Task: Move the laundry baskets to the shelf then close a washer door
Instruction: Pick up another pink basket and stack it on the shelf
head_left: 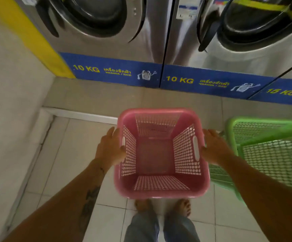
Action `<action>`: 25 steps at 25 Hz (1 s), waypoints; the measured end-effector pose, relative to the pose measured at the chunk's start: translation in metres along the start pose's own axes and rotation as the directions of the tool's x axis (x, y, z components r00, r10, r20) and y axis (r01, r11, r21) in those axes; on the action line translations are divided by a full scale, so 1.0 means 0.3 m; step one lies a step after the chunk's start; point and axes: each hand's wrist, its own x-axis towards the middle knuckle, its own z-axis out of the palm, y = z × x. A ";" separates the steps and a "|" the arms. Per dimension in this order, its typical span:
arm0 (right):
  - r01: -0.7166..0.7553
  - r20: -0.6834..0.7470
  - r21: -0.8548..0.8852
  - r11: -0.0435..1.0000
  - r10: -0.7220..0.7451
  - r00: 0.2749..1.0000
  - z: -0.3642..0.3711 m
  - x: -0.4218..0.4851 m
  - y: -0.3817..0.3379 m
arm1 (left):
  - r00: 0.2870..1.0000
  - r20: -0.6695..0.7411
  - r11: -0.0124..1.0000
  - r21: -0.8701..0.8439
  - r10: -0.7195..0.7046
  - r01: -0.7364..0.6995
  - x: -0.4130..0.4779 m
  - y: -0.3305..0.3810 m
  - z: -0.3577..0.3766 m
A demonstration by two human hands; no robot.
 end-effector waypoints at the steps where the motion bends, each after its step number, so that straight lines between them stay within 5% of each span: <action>1: -0.005 -0.011 0.012 1.000 0.005 1.000 0.061 0.070 0.019 | 0.999 -0.039 0.999 0.042 -0.010 0.012 0.056 -0.035 0.066; 5: -0.042 -0.032 -0.042 0.998 0.041 0.999 0.298 0.240 0.108 | 0.992 -0.110 0.986 0.161 0.061 -0.043 0.156 -0.143 0.304; 12: -0.018 -0.095 -0.210 0.978 -0.002 0.995 0.406 0.325 0.171 | 0.992 -0.099 0.989 -0.125 0.073 -0.085 0.185 -0.191 0.456; 25: 0.299 -0.119 -0.136 0.945 -0.315 0.942 -0.244 -0.011 -0.155 | 0.931 -0.351 0.994 0.003 -0.102 0.110 -0.302 -0.104 -0.183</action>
